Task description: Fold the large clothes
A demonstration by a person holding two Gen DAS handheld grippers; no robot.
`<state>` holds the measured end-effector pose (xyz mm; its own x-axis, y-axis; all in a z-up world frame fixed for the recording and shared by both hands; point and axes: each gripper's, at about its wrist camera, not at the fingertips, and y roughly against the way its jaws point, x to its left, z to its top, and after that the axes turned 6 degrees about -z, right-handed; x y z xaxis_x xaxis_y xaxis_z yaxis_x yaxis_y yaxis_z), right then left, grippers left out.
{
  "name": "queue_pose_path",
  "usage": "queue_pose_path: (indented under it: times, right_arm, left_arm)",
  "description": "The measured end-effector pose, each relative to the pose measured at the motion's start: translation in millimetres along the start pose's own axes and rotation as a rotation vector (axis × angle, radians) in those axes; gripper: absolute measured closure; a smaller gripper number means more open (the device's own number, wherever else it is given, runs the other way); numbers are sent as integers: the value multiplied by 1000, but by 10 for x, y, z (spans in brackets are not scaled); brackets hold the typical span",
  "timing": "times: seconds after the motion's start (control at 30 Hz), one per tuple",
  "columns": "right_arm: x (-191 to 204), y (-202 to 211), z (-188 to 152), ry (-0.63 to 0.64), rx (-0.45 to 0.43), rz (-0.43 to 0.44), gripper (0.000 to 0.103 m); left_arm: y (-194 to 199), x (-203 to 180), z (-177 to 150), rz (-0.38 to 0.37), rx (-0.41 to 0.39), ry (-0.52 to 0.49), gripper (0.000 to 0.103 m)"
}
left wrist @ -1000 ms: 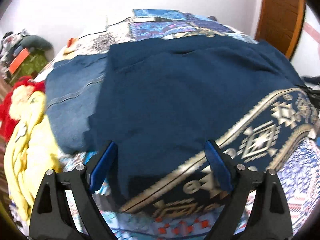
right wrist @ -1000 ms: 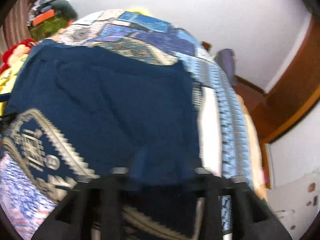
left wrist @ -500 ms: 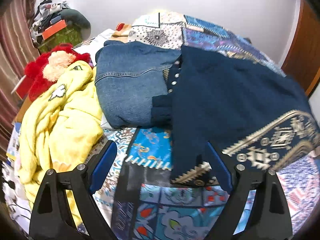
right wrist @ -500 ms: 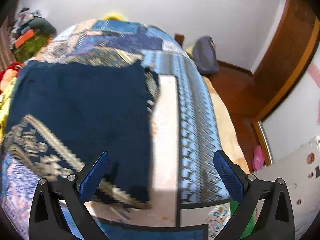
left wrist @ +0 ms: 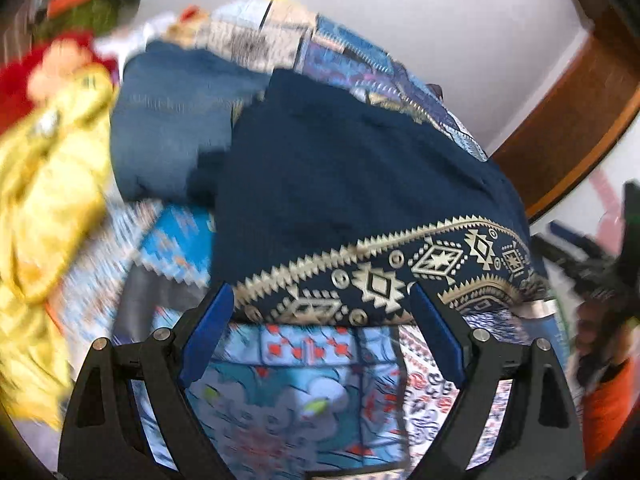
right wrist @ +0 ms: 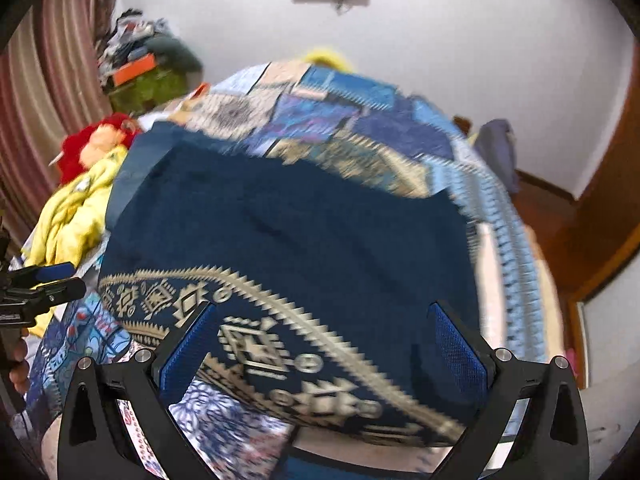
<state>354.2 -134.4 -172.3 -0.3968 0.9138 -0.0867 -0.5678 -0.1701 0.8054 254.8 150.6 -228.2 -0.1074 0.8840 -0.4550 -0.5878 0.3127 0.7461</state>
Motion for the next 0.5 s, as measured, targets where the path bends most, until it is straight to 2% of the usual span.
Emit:
queue_pose_path:
  times: [0.1, 0.23, 0.33, 0.5]
  right_arm:
    - [124, -343, -107, 2, 100, 24, 0]
    - [116, -376, -157, -23, 79, 43, 0]
    - [51, -390, -165, -35, 89, 72, 0]
    - [77, -371, -192, -25, 78, 66, 0]
  left_arm:
    - [-156, 187, -87, -74, 66, 158, 13]
    - [-307, 376, -191, -170, 98, 316, 13]
    - [-380, 420, -192, -215, 78, 377, 13]
    - [-553, 438, -88, -289, 43, 438, 13]
